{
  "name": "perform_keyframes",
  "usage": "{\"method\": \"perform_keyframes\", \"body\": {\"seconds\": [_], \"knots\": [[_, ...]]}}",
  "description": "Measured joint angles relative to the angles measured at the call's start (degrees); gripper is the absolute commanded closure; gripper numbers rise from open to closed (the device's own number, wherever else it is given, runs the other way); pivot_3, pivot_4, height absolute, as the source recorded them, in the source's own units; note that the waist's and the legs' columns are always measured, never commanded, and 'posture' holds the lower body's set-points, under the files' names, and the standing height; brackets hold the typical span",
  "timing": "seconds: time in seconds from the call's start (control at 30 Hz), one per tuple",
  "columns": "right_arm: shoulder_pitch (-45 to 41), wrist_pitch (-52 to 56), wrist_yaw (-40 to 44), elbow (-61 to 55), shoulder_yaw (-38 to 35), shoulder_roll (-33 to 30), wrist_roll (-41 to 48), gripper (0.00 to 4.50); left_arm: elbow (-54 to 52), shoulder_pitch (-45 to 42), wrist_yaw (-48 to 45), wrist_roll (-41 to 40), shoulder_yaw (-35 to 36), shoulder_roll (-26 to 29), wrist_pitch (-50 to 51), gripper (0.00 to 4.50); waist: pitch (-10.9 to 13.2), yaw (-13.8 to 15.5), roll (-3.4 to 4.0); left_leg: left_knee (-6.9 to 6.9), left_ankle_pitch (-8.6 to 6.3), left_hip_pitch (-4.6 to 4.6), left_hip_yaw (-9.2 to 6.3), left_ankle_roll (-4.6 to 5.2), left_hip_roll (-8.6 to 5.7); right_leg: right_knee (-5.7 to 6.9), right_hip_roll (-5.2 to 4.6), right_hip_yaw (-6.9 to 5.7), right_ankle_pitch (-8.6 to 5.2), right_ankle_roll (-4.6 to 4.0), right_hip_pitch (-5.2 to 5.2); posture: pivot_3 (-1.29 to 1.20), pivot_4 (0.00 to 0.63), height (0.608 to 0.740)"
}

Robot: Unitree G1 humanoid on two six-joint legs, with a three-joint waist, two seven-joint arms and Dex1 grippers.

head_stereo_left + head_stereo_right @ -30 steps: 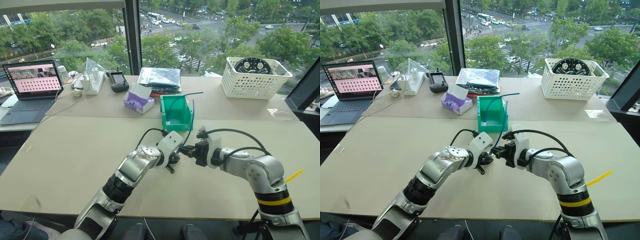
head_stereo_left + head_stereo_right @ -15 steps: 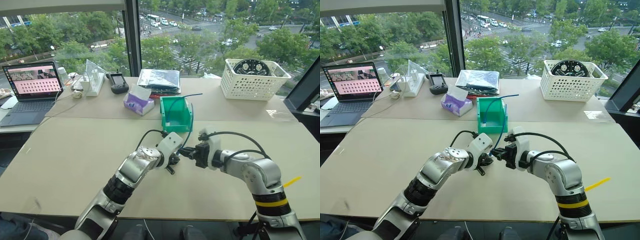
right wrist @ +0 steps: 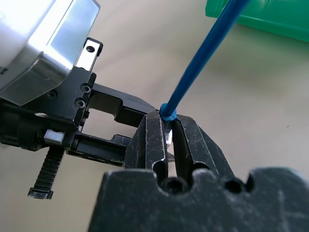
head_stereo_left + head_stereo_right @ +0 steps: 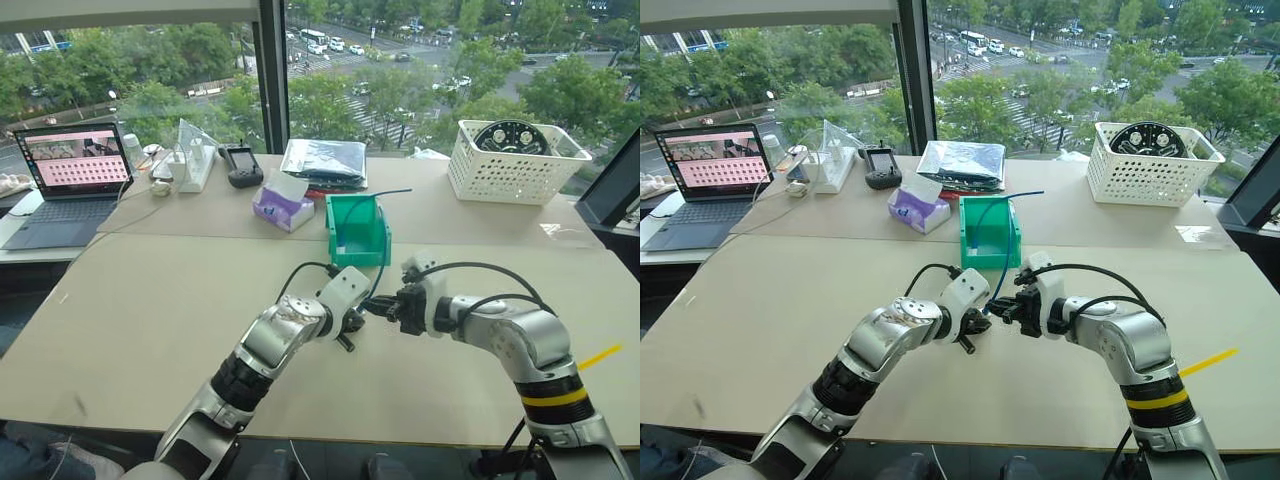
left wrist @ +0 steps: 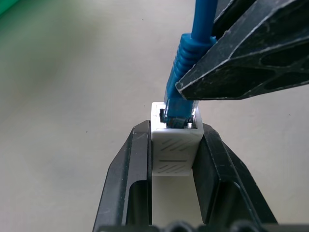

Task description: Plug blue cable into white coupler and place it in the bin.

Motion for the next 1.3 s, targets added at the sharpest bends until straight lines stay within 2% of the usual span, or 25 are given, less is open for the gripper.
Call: {"method": "perform_keyframes", "body": {"seconds": [0.33,0.7,0.77,0.8,0.93,1.03,1.23,1.3], "knots": [[-0.2,-0.8,-1.1,-1.6,1.4,1.4,-3.6,4.5,0.5,0.2,0.6,-0.1,0.6,0.3,-0.1,3.84,-0.2,-0.3,-0.08,-0.07,-0.23,0.14,-0.15,-0.39,0.04,0.0,0.0,-0.09,-0.04,0.03,0.12,0.0,0.15,0.74],[1.1,7.7,-6.9,-1.7,-10.6,9.6,2.4,4.5,2.2,0.2,0.2,-2.0,0.8,1.8,-6.4,3.84,-0.1,-0.1,-0.03,-0.07,0.01,-0.58,-0.18,-0.01,-0.09,0.11,0.0,0.01,0.03,-0.03,-0.72,0.0,0.15,0.74],[1.5,8.8,-7.9,-2.6,-12.1,10.3,3.2,4.5,2.6,0.2,-0.1,-2.3,0.8,1.8,-7.7,2.83,-0.1,0.0,-0.03,-0.07,0.01,-0.79,-0.18,-0.01,-0.18,0.12,-0.08,0.04,0.08,-0.1,-0.92,0.0,0.15,0.74],[2.0,10.0,-8.5,-3.4,-13.3,10.7,3.9,4.5,3.2,0.2,-0.1,-2.4,1.3,2.1,-8.5,2.69,-0.1,-0.1,-0.03,-0.07,0.02,-0.96,-0.17,-0.01,-0.22,0.13,-0.11,0.07,0.17,-0.26,-1.09,0.0,0.15,0.74],[2.4,12.6,-9.7,-4.7,-16.6,12.1,6.5,4.5,3.7,1.4,-2.2,-5.0,5.2,3.5,-10.6,1.32,0.1,-0.5,-0.01,-0.09,0.01,-1.2,-0.13,0.0,-0.3,0.23,-0.11,0.17,0.38,-0.58,-1.48,0.0,0.15,0.74],[1.2,14.9,-11.4,-4.7,-18.9,13.1,8.6,4.5,2.0,2.7,-5.1,-6.4,6.8,7.3,-13.2,0.44,0.4,-1.0,0.14,-0.11,0.02,-1.21,-0.14,0.0,-0.28,0.25,-0.08,0.15,0.39,-0.61,-1.51,0.0,0.15,0.74],[-4.7,17.5,-13.0,-3.0,-24.2,8.3,9.9,4.5,-2.0,7.4,-11.2,-9.8,14.9,16.4,-15.6,0.44,0.7,-1.4,0.24,-0.11,0.02,-1.21,-0.12,0.0,-0.32,0.21,-0.08,0.14,0.39,-0.61,-1.49,0.0,0.15,0.74],[-8.6,16.4,-12.7,-0.4,-23.9,6.8,9.4,4.5,-2.1,8.1,-11.5,-10.0,16.6,17.1,-17.1,0.44,0.7,-1.4,0.25,-0.11,0.02,-1.21,-0.09,0.01,-0.35,0.21,-0.1,0.15,0.39,-0.6,-1.49,0.0,0.15,0.74]]}}
